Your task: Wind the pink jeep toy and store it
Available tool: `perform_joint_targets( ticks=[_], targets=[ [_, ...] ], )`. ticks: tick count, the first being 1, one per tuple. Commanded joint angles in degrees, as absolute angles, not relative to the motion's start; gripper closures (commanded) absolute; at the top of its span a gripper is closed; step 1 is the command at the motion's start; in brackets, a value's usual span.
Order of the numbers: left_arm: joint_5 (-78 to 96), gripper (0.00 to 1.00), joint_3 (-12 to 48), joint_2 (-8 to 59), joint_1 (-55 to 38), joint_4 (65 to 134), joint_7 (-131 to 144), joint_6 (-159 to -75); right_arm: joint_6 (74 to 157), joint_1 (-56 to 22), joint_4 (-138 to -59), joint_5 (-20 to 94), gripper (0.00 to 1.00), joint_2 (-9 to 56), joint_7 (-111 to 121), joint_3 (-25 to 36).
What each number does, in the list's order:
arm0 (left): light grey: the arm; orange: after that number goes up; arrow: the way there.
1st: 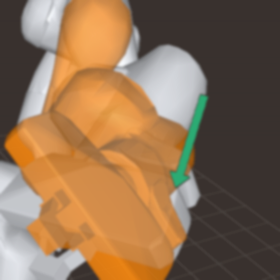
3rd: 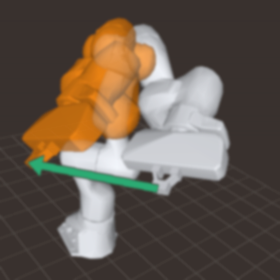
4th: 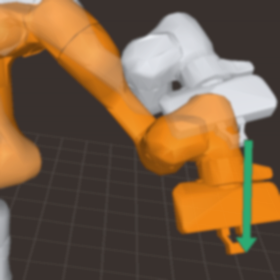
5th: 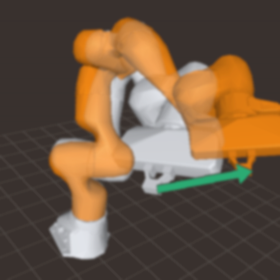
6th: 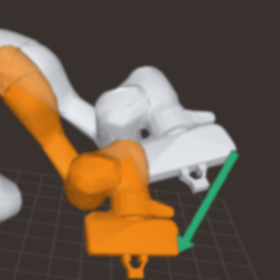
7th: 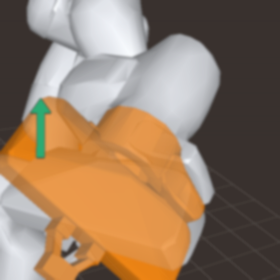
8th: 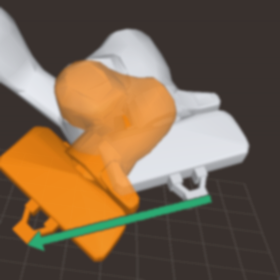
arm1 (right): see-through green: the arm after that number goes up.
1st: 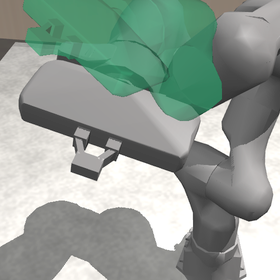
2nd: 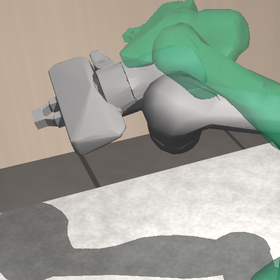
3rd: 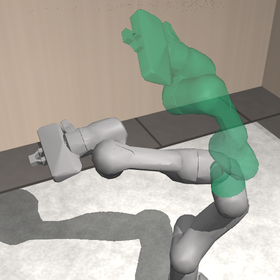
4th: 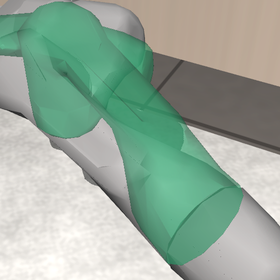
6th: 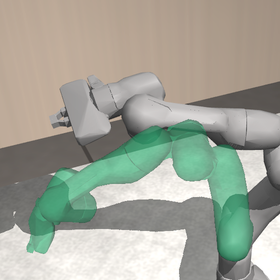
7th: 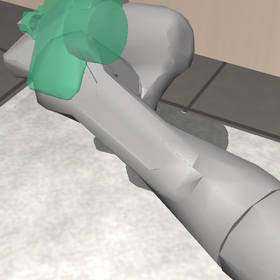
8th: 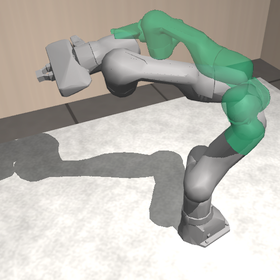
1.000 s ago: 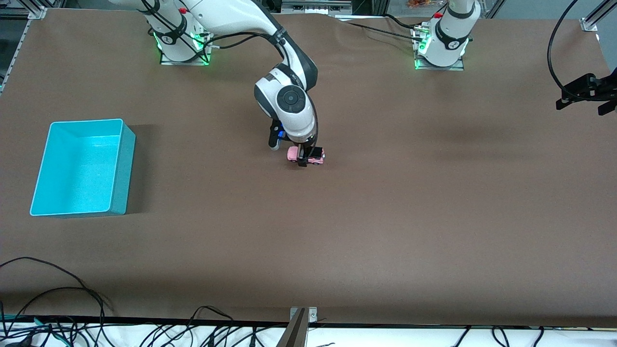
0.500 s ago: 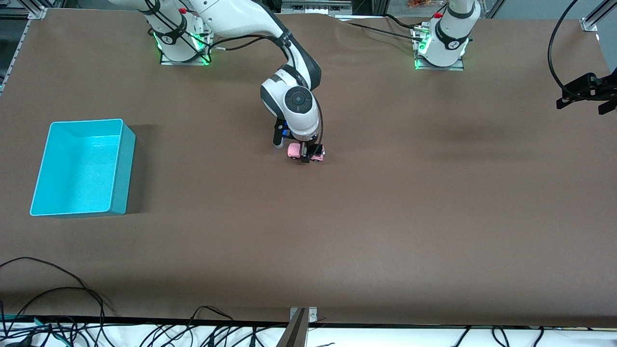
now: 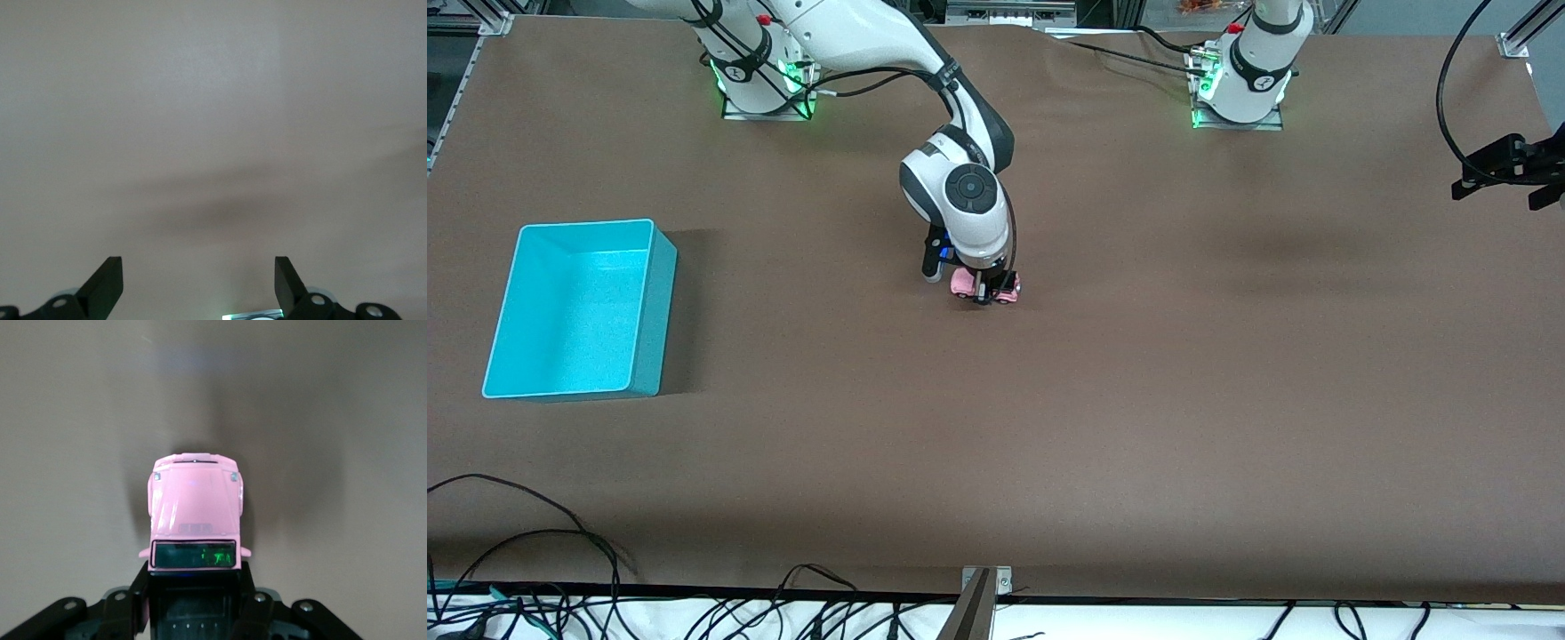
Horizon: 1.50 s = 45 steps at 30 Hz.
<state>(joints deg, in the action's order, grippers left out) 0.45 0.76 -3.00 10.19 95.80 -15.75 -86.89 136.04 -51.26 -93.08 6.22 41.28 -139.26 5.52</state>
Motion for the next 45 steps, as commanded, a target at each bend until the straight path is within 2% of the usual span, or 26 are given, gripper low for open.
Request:
perform_joint_targets(
  ticks=[1, 11, 19, 32, 36, 40, 45],
  targets=[
    [0.7, 0.0, 0.97, -1.85, 10.37, 93.6, -15.56, -85.25, 130.18, -51.5, -90.45, 4.13, 0.85, 38.94, -135.89, 7.91],
    [0.7, 0.0, 0.97, -1.85, 10.37, 93.6, -15.56, -85.25, 117.26, -49.49, -83.77, 5.01, 0.83, 36.74, -119.55, 12.66],
    [0.7, 0.0, 0.97, -1.85, 10.37, 93.6, -15.56, -85.17, 112.07, -46.85, -82.79, 4.57, 0.83, 34.19, -109.6, 14.93],
    [0.7, 0.0, 0.97, -1.85, 10.37, 93.6, -15.64, -85.25, 111.53, -44.47, -82.71, 4.66, 0.84, 33.22, -91.6, 23.55],
    [0.7, 0.0, 0.97, -1.85, 10.37, 93.6, -15.64, -85.25, 111.45, -44.03, -80.43, 5.01, 0.84, 33.31, -87.28, 27.59],
    [0.7, 0.0, 1.05, -1.85, 10.37, 93.6, -15.64, -85.25, 111.27, -42.37, -79.89, 4.83, 0.84, 33.22, -84.73, 29.09],
    [0.7, 0.0, 0.97, -1.85, 10.37, 93.6, -15.64, -85.17, 108.81, -41.49, -79.72, 5.01, 0.84, 32.26, -78.94, 32.78]
  ],
)
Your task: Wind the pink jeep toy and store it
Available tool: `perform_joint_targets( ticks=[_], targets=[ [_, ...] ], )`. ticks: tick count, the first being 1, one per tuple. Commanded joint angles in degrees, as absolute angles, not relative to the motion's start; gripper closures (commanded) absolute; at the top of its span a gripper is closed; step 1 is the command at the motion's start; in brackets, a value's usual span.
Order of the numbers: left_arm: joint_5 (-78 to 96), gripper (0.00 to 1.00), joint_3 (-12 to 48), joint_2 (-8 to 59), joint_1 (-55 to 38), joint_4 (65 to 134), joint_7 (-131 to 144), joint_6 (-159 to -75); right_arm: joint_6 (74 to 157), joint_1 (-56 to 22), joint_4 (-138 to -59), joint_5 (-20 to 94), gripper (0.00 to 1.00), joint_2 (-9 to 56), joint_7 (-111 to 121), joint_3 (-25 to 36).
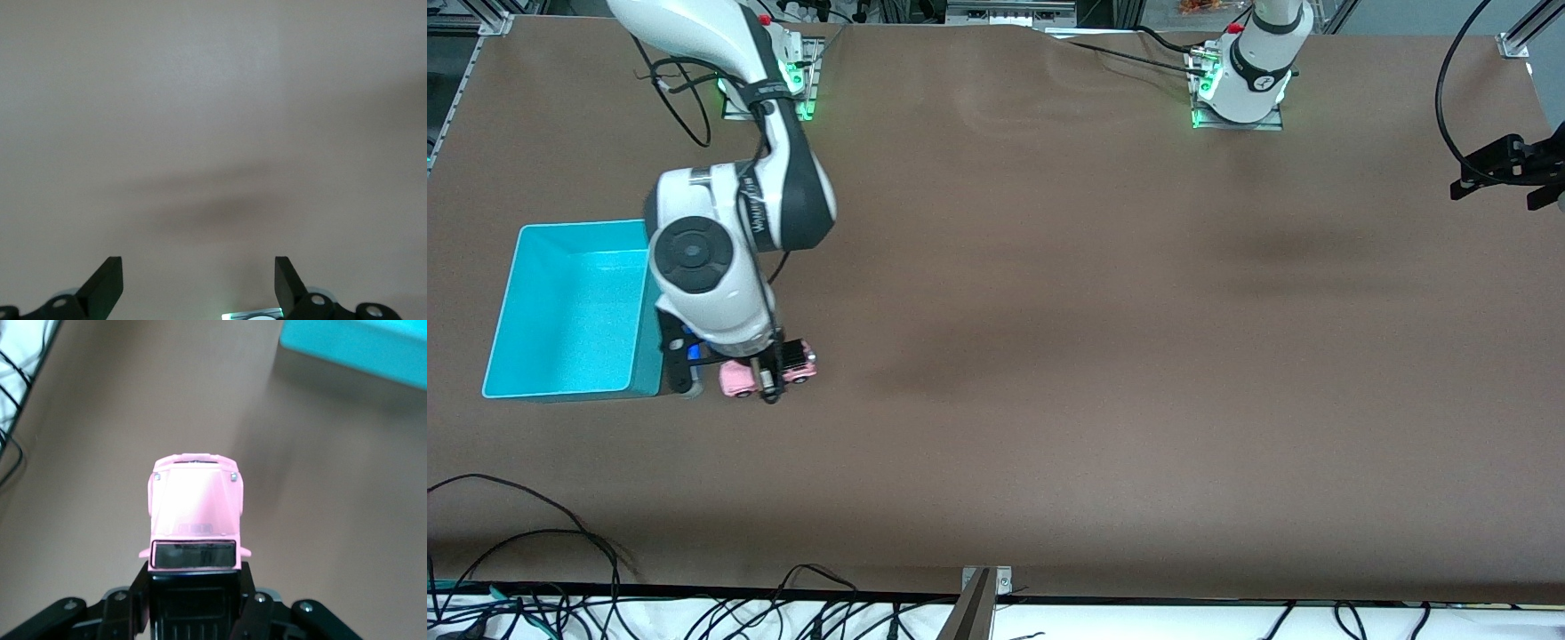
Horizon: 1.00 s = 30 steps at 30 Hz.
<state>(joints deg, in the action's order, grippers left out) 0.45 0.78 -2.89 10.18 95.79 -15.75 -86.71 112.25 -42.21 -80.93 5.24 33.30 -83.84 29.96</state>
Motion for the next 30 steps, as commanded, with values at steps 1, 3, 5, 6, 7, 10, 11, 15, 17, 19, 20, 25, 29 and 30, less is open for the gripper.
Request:
perform_joint_targets(
  ticks=[1, 3, 5, 6, 7, 10, 11, 15, 17, 19, 20, 25, 29, 30],
  targets=[
    [0.7, 0.0, 0.97, -1.85, 10.37, 93.6, -15.64, -85.25, 108.37, -41.4, -79.54, 5.01, 0.84, 32.17, -78.23, 33.31],
    [0.7, 0.0, 0.97, -1.85, 10.37, 93.6, -15.64, -85.25, 107.58, -40.52, -79.19, 5.27, 0.84, 32.08, -76.56, 34.36],
    [0.7, 0.0, 0.97, -1.85, 10.37, 93.6, -15.64, -85.25, 107.05, -39.12, -78.93, 6.58, 0.84, 32.08, -74.8, 34.89],
    [0.7, 0.0, 0.97, -1.85, 10.37, 93.6, -15.64, -85.25, 106.79, -38.42, -78.32, 7.37, 0.84, 32.08, -73.75, 35.15],
    [0.7, 0.0, 1.05, -1.85, 10.37, 93.6, -15.64, -85.25, 106.27, -37.54, -77.35, 8.25, 0.84, 31.99, -72.61, 35.42],
    [0.7, 0.0, 1.05, -1.85, 10.37, 93.6, -15.64, -85.25, 102.84, -35.78, -75.15, 9.58, 0.84, 31.64, -69.88, 36.3],
    [0.7, 0.0, 0.97, -1.85, 10.37, 93.6, -15.64, -85.25, 102.05, -35.08, -75.23, 9.58, 0.84, 30.25, -68.48, 36.73],
    [0.7, 0.0, 0.97, -1.85, 10.37, 93.6, -15.64, -85.25, 98.88, -31.65, -75.41, 10.63, 0.84, 27.51, -60.58, 37.0],
    [0.7, 0.0, 0.97, -1.85, 10.37, 93.6, -15.64, -85.25, 97.74, -29.37, -75.85, 10.9, 0.84, 25.68, -57.85, 36.57],
    [0.7, 0.0, 1.05, -1.85, 10.37, 93.6, -15.64, -85.25, 97.3, -25.86, -76.72, 10.9, 0.84, 24.09, -54.42, 34.9],
    [0.7, 0.0, 0.97, -1.85, 10.37, 93.6, -15.64, -85.25, 96.95, -23.93, -77.08, 10.9, 0.84, 23.39, -52.75, 33.41],
    [0.7, 0.0, 0.97, -1.85, 10.37, 93.6, -15.64, -85.25, 92.99, -12.33, -77.87, 10.2, 0.84, 21.36, -43.09, 25.24],
    [0.7, 0.0, 0.97, -1.85, 10.37, 93.6, -15.64, -85.25, 91.41, -4.06, -78.57, 9.76, 0.84, 21.36, -36.14, 19.35],
    [0.7, 0.0, 0.97, -1.85, 10.37, 93.6, -15.64, -85.25, 91.32, -2.13, -79.01, 9.23, 0.84, 21.27, -33.95, 18.12]
  ],
)
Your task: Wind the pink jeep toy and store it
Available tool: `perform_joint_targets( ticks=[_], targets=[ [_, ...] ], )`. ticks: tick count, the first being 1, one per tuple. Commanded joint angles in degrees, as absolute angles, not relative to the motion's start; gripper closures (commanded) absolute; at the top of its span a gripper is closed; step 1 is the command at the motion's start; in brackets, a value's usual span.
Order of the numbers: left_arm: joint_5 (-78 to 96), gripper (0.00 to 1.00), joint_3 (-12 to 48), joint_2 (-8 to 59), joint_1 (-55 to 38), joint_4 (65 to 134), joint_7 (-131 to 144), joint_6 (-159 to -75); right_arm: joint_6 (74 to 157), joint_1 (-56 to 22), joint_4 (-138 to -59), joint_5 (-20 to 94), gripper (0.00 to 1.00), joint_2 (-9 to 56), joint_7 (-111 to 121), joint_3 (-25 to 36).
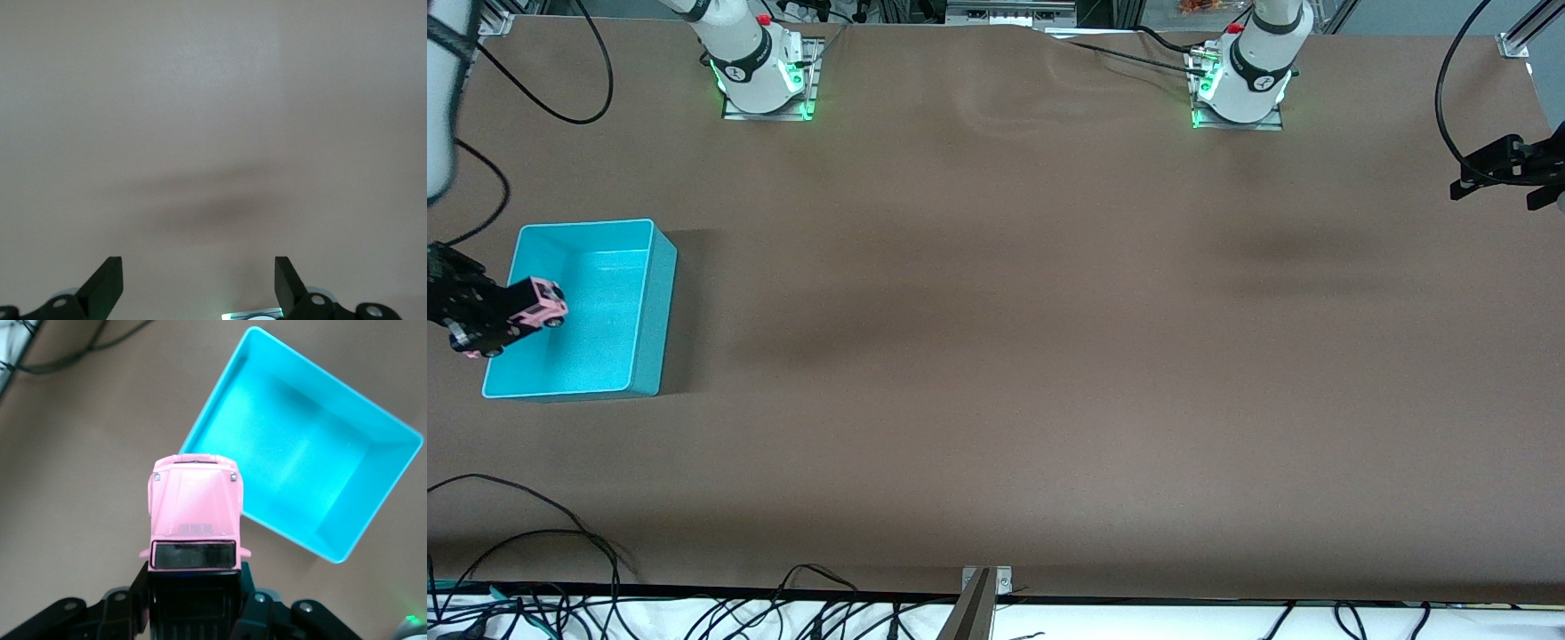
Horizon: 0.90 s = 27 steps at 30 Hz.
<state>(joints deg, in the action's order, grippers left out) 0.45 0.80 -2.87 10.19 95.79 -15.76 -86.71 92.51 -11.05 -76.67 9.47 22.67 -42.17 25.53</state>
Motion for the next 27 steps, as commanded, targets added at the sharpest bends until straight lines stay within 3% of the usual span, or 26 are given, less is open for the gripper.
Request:
perform_joint_targets(
  ticks=[1, 13, 27],
  targets=[
    [0.7, 0.0, 1.05, -1.85, 10.37, 93.6, -15.64, -85.25, 91.32, -0.54, -79.71, 8.71, 0.84, 21.01, -31.58, 17.24],
    [0.79, 0.0, 0.97, -1.85, 10.37, 93.6, -15.64, -85.25, 94.3, 16.6, -90.87, 0.0, 0.84, 20.65, -5.38, 6.34],
    [0.79, 0.0, 0.97, -1.85, 10.37, 93.6, -15.64, -85.25, 120.65, 24.87, -110.12, -0.35, 0.84, 22.41, 3.69, 1.58]
  ],
)
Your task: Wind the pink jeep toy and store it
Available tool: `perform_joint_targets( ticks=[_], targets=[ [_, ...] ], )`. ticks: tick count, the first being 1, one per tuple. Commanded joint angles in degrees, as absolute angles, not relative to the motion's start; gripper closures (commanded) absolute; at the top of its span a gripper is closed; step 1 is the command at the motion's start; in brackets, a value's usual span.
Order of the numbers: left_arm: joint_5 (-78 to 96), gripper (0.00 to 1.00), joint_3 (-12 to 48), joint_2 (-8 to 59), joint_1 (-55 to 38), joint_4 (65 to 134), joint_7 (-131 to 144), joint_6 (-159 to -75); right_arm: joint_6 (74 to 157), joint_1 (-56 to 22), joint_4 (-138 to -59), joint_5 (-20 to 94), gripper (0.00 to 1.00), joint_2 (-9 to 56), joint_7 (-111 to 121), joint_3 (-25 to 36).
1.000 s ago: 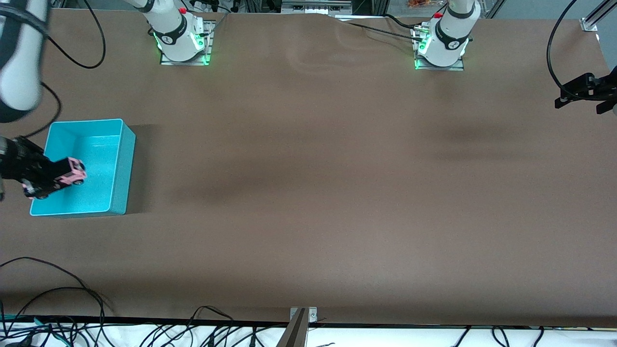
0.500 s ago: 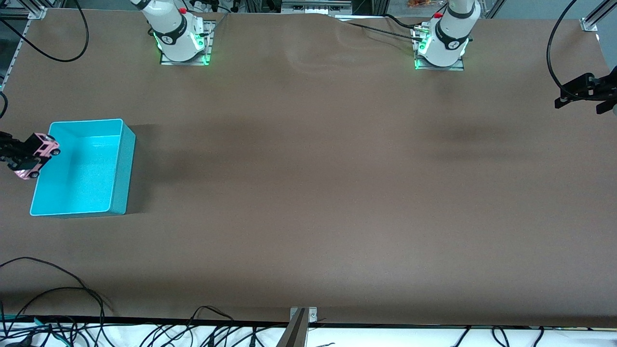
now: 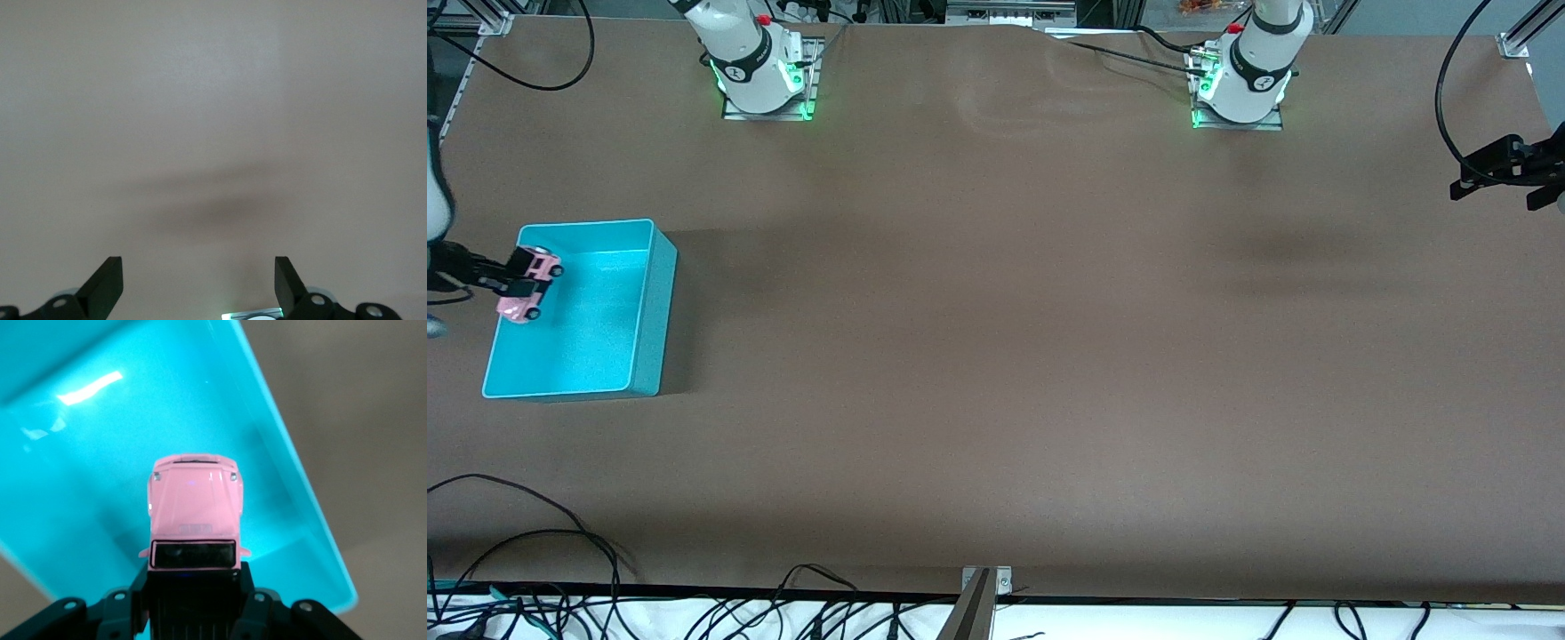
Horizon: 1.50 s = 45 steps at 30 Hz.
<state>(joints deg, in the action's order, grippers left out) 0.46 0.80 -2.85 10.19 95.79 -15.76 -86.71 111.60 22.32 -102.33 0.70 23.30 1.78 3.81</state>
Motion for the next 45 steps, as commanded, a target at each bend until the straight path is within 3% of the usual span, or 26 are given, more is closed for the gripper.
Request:
perform_joint_targets(
  ticks=[1, 12, 16, 18, 21, 22, 23, 24, 39, 45],
  targets=[
    [0.79, 0.0, 0.97, -1.85, 10.37, 93.6, -15.64, -85.25, 122.15, 24.96, -110.91, -0.35, 0.84, 22.76, 3.69, 1.58],
    [0.79, 0.0, 0.97, -1.85, 10.37, 93.6, -15.64, -85.25, 128.23, 25.22, -115.57, -0.61, 0.83, 24.34, 3.78, 0.35],
    [0.79, 0.0, 0.97, -1.85, 10.37, 93.6, -15.64, -85.25, 130.86, 25.31, -116.98, -0.62, 0.77, 26.1, 3.78, 0.35],
    [0.79, 0.0, 0.97, -1.85, 10.37, 93.6, -15.64, -85.25, 131.31, 25.4, -116.98, -0.62, 0.68, 26.37, 3.78, 0.35],
    [0.79, 0.0, 1.05, -1.85, 10.37, 93.6, -15.64, -85.25, 131.31, 25.4, -116.81, -0.53, 0.41, 26.19, 3.25, 0.35],
    [0.79, 0.0, 0.97, -1.85, 10.37, 93.6, -15.64, -85.25, 131.22, 25.31, -116.81, -0.53, 0.26, 26.02, 2.99, 0.35],
    [0.79, 0.0, 1.05, -1.85, 10.37, 93.6, -15.64, -85.25, 131.13, 25.31, -116.81, -0.53, 0.04, 25.93, 2.99, 0.35],
    [0.79, 0.0, 0.97, -1.85, 10.37, 93.6, -15.56, -85.25, 131.05, 25.4, -116.72, -0.53, 0.0, 25.93, 2.99, 0.35],
    [0.79, 0.0, 0.97, -1.85, 10.37, 93.52, -15.56, -85.25, 128.32, 24.7, -114.7, -0.35, 0.0, 15.65, 3.25, -1.32],
    [0.79, 0.0, 0.97, -1.85, 10.37, 93.52, -15.64, -85.25, 123.15, 20.84, -113.03, -0.09, 0.0, 12.22, 3.25, -0.71]
  ],
)
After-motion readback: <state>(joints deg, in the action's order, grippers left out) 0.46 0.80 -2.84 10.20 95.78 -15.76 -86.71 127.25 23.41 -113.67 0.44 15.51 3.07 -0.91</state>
